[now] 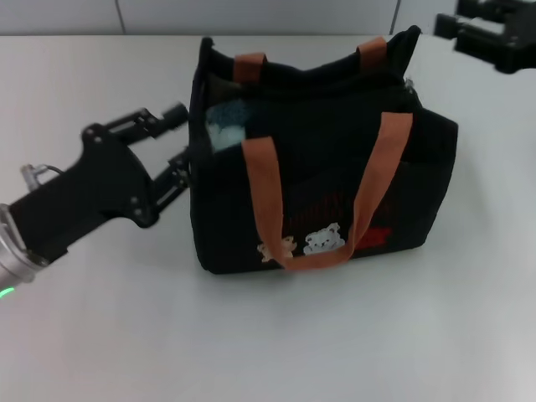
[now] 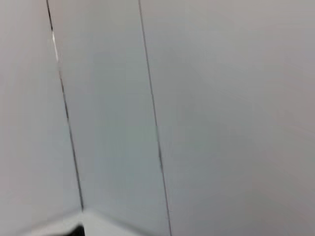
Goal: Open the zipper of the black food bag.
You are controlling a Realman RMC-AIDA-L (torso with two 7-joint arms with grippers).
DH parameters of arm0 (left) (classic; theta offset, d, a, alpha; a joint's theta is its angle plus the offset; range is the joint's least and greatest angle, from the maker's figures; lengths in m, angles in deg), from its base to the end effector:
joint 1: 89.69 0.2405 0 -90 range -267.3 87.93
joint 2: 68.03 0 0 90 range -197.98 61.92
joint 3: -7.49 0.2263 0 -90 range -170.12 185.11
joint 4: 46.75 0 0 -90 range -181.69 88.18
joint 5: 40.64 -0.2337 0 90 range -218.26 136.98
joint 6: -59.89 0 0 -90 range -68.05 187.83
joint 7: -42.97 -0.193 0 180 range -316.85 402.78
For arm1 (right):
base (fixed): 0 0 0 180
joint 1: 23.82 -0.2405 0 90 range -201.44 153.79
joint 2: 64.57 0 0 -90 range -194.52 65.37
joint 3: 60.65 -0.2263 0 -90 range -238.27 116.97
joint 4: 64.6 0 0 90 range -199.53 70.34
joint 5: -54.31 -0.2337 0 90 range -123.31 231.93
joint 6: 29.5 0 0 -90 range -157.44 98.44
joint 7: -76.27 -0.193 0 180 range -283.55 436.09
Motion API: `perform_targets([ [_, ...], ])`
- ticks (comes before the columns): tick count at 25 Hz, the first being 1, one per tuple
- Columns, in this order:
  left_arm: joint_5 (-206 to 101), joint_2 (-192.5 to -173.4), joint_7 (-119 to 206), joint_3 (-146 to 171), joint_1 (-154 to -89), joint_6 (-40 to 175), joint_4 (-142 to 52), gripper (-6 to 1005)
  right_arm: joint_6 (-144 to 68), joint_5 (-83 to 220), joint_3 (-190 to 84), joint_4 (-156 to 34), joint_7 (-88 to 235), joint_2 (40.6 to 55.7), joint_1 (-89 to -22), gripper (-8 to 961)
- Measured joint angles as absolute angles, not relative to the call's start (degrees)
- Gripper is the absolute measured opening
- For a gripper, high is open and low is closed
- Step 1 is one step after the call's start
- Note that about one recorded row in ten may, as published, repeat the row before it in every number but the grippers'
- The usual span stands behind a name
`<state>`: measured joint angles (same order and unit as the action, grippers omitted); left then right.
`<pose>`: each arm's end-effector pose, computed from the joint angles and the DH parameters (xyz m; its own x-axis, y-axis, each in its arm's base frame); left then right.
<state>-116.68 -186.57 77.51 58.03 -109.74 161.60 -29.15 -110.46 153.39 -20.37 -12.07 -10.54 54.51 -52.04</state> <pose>-0.2270 0.2910 -0.0169 0.5880 -0.2179 0.7790 0.2991 -0.8362 -0.4596 0.2003 0.4108 0.0620 0.7218 -0.1640 -0.6724 -0.5238 -0.7644 -0.3759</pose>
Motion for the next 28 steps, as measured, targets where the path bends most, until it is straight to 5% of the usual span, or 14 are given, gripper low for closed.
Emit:
perform_targets([
  [9,-116.26,-186.48,75.66,51.12,-108.43,165.04,-28.88,495,-119.93,138.66,-21.02,-12.54,-1.48,54.55,-43.37,620],
  [12,-116.7,-186.42,75.91,50.26,-107.97,168.29,-28.96,729,-127.41,138.29,-20.86,-12.6,-0.22,54.04,-41.35,729],
  [21,-133.78,-185.67,86.65,59.53,-108.54,171.12,-23.33,834,-146.27,157.5,-20.76,-13.74,6.74,52.89,-39.05,826],
  [28,-139.89,-186.56,89.36,59.78,-110.27,167.19,-23.62,834,-145.02,164.61,-20.58,-16.34,7.54,54.06,-40.43,826],
])
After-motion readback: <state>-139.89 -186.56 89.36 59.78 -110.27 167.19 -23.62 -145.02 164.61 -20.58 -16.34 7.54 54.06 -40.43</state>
